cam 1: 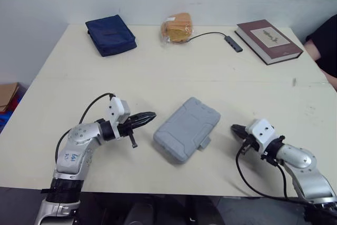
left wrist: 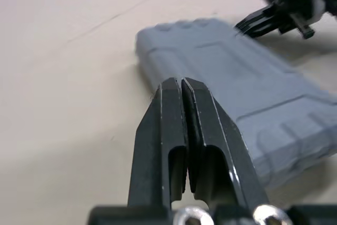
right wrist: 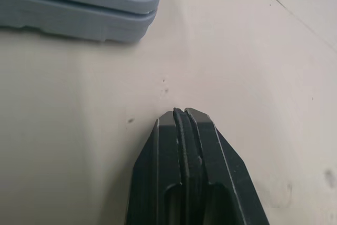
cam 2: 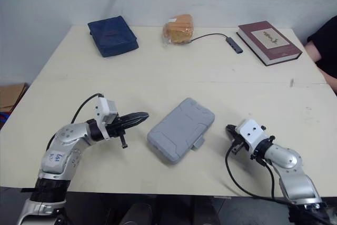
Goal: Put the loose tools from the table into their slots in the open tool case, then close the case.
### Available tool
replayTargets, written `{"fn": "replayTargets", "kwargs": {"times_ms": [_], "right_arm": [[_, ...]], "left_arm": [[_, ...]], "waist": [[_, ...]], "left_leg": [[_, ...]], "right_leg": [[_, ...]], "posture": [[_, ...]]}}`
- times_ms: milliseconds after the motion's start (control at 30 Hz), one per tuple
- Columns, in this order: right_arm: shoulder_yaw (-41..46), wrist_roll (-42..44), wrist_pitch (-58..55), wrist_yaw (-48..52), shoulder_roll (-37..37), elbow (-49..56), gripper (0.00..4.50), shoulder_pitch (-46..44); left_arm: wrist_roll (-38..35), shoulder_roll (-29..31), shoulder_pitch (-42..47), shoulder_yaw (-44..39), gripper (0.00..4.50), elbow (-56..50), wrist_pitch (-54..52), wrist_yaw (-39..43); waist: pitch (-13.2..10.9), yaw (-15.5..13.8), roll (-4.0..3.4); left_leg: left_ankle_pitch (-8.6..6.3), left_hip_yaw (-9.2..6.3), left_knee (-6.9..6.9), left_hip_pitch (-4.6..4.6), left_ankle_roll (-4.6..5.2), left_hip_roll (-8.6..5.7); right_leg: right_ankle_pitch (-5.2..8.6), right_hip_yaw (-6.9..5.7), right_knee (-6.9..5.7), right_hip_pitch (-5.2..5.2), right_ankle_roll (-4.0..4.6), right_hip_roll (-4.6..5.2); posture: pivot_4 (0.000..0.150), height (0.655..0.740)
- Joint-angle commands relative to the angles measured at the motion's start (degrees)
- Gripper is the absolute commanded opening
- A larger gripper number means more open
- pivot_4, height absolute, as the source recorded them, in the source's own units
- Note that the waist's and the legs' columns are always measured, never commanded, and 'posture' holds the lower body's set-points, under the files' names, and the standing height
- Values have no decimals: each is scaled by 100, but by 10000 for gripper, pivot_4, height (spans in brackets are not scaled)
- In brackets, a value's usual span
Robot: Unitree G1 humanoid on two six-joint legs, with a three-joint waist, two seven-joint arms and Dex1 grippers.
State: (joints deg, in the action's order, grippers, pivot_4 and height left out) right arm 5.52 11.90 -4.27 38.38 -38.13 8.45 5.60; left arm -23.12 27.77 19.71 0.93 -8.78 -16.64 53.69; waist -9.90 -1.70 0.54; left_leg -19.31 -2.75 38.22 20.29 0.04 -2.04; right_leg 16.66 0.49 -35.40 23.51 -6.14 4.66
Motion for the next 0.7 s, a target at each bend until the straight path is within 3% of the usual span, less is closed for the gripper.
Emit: {"fn": "replayTargets", "kwargs": {"times_ms": [33, 167, 267, 367, 500, 700], "right_arm": [[233, 599, -333, 272, -5, 880, 0, 364], [234, 816, -734, 487, -205, 1791, 0, 984], [37, 852, -934, 455, -128, 2055, 0, 910], [-188, 766, -971, 336, 59, 2084, 0, 772], [-445, 573, -935, 263, 198, 1984, 0, 618], [-912, 115, -833, 210, 311, 1607, 0, 179]], "left_arm": [[-31, -31, 403, 382, 347, -269, -28, 260], [928, -329, 1251, 1532, 347, 641, 571, 611], [1628, -437, 1644, 2060, 347, 1462, 1125, 661], [1484, -819, 1665, 2068, 347, 2024, 716, 571], [2068, -729, 1626, 2438, 347, 2282, 705, 573], [2090, -814, 1529, 2475, 347, 2201, 356, 477]], "waist": [[-1, 36, -2], [-2, 43, -8], [-2, 81, -7], [-3, 89, -6], [3, 41, -6], [30, 38, -6]], "left_leg": [[0, 8, 0, 0, -1, 1], [-1, 21, -3, -9, 3, -2], [0, 28, -4, -12, 3, -3], [0, 31, -5, -11, 4, 2], [2, 23, -3, -12, 9, -5], [1, 17, -3, -22, 15, -6]], "right_leg": [[0, 4, -2, 1, 0, -2], [-1, 0, -3, 1, -1, -12], [-1, -5, -4, 2, -1, -26], [0, -5, -5, 4, -1, -25], [0, -3, -4, 2, -1, -21], [0, -1, -3, -11, -1, -17]], "posture": [[1500, 7400], [1500, 7400], [1500, 7400], [1500, 7400], [1500, 7400], [1500, 7400]]}}
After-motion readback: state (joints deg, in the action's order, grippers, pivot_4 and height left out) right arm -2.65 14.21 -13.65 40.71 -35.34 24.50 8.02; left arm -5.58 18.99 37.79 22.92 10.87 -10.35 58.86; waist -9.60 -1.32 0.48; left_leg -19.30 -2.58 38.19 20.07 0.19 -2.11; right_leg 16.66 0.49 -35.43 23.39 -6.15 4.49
